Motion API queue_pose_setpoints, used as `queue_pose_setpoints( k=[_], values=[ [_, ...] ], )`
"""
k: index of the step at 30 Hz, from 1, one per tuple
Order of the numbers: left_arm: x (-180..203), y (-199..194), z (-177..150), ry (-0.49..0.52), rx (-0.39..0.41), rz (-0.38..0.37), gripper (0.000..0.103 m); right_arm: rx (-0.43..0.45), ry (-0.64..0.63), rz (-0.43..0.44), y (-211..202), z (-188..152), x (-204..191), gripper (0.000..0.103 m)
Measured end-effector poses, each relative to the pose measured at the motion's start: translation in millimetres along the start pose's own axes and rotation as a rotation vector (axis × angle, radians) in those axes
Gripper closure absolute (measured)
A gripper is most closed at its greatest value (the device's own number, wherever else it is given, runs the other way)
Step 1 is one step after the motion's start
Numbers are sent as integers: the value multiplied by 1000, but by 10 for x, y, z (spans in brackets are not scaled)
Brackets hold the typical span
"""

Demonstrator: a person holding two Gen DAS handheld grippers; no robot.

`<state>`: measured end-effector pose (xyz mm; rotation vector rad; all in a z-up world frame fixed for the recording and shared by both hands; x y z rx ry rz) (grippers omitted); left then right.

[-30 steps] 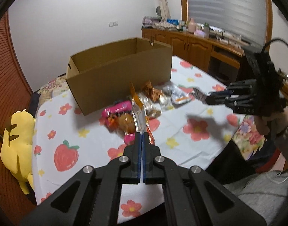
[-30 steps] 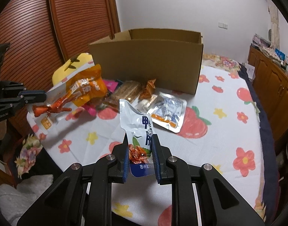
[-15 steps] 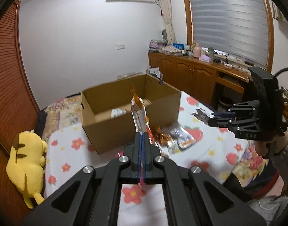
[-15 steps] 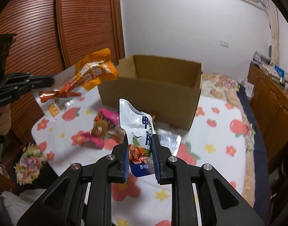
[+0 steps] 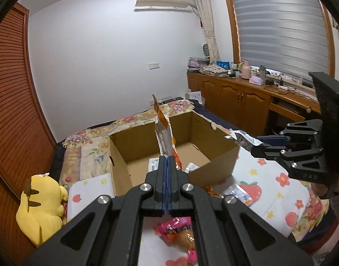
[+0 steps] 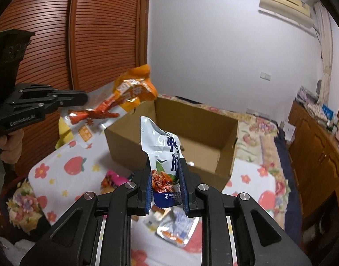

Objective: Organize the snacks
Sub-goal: 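Lift both held packets and carry them over the cardboard box, then open both grippers to drop the packets into the box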

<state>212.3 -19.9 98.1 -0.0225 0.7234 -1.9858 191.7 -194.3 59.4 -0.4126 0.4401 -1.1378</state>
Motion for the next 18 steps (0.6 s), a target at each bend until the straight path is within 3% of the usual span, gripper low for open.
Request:
queue_pose_setpoints(
  k=[18],
  values=[
    [-284, 741, 46, -23, -96, 61, 103, -49, -60, -73, 672, 320, -74, 84]
  ],
)
Point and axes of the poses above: each gripper's, at about its wrist camera, not at the fingertips, and y roughly the way its jaws point, x to its right, z to its top, the point moved 2 cm from there along y, roughly the way its jaws point, and after that the axes turned 12 degrees about y, right-handed, at the moved point
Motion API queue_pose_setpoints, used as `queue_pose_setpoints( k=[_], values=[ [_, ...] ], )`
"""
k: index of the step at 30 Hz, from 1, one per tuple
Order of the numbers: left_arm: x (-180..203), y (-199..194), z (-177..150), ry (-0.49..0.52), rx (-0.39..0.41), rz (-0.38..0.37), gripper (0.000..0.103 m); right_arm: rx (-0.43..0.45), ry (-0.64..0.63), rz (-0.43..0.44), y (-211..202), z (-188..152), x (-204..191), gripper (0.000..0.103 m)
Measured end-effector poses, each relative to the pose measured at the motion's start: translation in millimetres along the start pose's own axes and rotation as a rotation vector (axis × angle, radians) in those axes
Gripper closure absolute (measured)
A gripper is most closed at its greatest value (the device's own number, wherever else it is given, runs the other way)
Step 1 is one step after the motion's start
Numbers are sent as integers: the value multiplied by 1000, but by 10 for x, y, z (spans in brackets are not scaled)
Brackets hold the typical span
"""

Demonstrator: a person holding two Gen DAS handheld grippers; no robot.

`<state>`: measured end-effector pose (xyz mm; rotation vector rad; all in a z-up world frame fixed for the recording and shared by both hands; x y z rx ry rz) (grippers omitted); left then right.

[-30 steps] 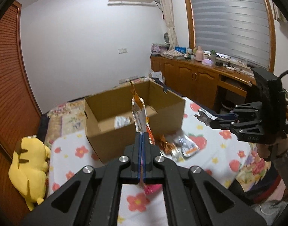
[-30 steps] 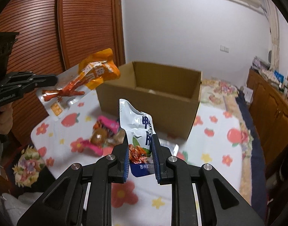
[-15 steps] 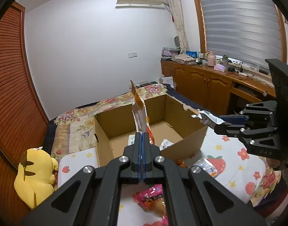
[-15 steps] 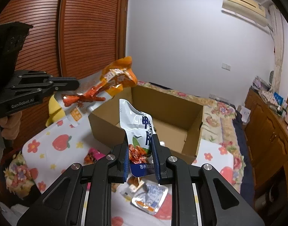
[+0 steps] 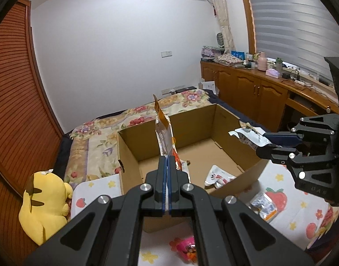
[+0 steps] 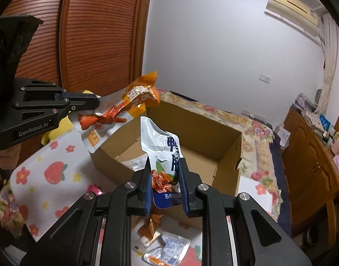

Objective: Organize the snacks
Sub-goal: 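Open both grippers to drop the packets into the box, then move left gripper to the pink cake packet while right gripper approaches the silver foil pouch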

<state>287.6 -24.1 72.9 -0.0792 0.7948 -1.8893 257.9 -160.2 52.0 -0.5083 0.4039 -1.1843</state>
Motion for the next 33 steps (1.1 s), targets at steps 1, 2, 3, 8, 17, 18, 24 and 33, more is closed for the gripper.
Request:
queue_pose_setpoints(
  k=[1, 2, 3, 8, 17, 18, 24, 33],
  values=[
    [-3, 47, 16, -3, -5, 2, 103, -5, -4, -7, 47, 13, -1, 84],
    [-9, 79, 19, -6, -8, 4, 103, -10, -8, -13, 92, 20, -7, 84],
    [-27, 130, 25, -11, -13, 8, 103, -16, -10, -20, 142, 20, -7, 84],
    [-90, 408, 4, -60, -51, -2, 103, -52, -1, -47, 400, 9, 51, 84],
    [-16, 615, -122, -74, -78, -50, 103, -114, 92, -40, 763, -87, 268, 84],
    [-6, 603, -124, -72, -70, -52, 103, -122, 113, -30, 785, -104, 301, 83],
    [21, 507, -196, -68, -50, -54, 65, -127, 145, -4, 810, -137, 352, 76],
    [51, 117, -468, -102, -7, -85, 52, -39, 173, 59, 343, -258, 310, 74]
  ],
)
Point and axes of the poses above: each gripper's, at about its wrist camera, not at the fingertips, and y roughly the way its jaws point, x to its right, z to its top, the point moved 2 cm from there along y, roughly the way its jaws point, and after that the axes turned 12 degrees about y, right-handed, at the moved point
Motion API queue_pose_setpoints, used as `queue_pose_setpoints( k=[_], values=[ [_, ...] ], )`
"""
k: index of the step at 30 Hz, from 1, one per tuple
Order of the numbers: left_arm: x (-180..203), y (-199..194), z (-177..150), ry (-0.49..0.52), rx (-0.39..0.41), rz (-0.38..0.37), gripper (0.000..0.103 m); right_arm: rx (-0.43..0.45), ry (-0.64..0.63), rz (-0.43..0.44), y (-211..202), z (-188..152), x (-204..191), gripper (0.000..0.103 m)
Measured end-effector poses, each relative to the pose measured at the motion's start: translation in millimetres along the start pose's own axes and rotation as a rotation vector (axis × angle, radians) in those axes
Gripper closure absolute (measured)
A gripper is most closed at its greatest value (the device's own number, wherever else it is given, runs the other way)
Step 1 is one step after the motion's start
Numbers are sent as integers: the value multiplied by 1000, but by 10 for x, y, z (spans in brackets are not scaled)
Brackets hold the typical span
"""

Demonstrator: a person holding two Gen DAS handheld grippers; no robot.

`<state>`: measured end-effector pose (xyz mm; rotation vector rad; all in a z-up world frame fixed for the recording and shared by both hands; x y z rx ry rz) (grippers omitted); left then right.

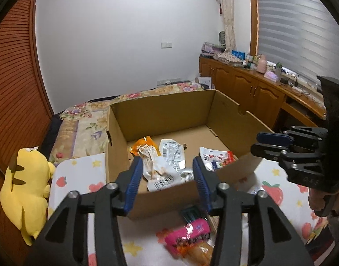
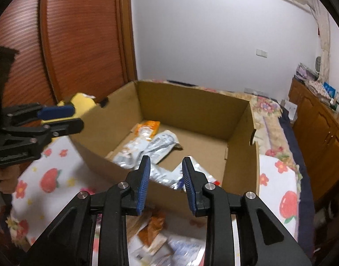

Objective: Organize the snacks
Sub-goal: 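Move left gripper to the pink cake packet while right gripper approaches the silver foil pouch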

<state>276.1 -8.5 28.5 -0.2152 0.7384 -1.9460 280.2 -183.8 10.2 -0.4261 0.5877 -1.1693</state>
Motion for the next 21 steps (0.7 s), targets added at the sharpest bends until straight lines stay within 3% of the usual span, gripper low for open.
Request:
queue_pose_setpoints(
  k=[5, 7, 8, 9, 13, 16, 21],
  values=[
    [63, -208, -146, -6, 34, -23, 43, 45, -8, 44, -324, -233, -122, 73],
    [118, -288, -219, -7, 49, -30, 31, 47, -1, 59, -415, -329, -133, 73],
    [141, -312, -257, -10, 58, -33, 18, 47, 1, 65, -445, -367, -134, 72],
    [157, -328, -289, -11, 65, -37, 11, 46, 4, 68, -465, -400, -129, 72],
    [298, -400, -446, 9, 82, -40, 11, 31, 24, 69, -539, -611, -48, 66],
    [380, -377, -584, -4, 67, -52, 11, 1, 47, 44, -467, -757, 76, 56],
    [486, -216, -811, -14, 12, -34, 11, -58, 83, 5, -270, -930, 297, 54]
  ],
)
Point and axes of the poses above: each gripper's, at about its wrist camera, not at the fingertips, and y roughly the way its jaws point, x to its right, z to its top, the point moved 2 cm from there along y, roughly the way its jaws point, and after that the axes turned 12 degrees about y, right-handed, at the moved point
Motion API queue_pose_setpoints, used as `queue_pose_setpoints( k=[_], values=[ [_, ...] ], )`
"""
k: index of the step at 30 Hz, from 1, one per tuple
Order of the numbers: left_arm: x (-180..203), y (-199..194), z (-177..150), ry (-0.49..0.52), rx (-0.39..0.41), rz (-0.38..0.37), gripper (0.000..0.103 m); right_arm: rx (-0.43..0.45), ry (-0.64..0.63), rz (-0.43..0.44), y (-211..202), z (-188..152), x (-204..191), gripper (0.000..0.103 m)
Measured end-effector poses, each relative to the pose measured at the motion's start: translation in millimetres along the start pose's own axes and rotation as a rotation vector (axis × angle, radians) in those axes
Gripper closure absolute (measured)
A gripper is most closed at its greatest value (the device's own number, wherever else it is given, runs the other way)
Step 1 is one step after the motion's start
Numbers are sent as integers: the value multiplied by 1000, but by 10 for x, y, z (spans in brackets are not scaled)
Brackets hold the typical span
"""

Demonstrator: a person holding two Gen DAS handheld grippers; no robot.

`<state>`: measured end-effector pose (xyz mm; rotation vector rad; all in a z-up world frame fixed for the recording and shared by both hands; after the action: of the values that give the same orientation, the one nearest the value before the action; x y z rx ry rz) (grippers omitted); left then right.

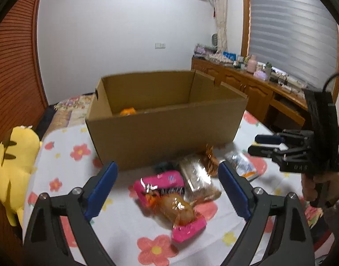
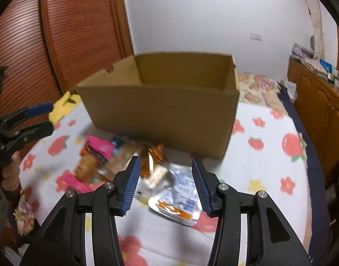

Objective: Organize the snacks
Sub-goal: 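Move left gripper to the pink cake packet while right gripper approaches the silver foil pouch, then close left gripper on the pink cake packet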

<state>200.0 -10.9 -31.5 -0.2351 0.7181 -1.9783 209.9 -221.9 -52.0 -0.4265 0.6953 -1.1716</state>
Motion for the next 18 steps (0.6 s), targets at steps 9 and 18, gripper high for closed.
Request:
queue_pose_setpoints(
  k=[9, 18],
  values=[
    [97, 269, -295, -44, -108, 23, 11, -71, 43, -98, 275, -121, 230, 44],
    [182, 429, -404, -82, -172, 17, 11, -131, 50, -152, 485, -144, 231, 40]
  ],
)
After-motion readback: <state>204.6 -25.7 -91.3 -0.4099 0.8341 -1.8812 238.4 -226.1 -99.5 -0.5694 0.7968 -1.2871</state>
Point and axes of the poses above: each gripper's, at about its wrist camera, not at the fingertips, and y roughly the way its jaws point, x to its right, z to its top, the point moved 2 cm from there along y, roughly the way its jaws point, and after that the axes turned 12 degrees about y, right-handed, at the moved point
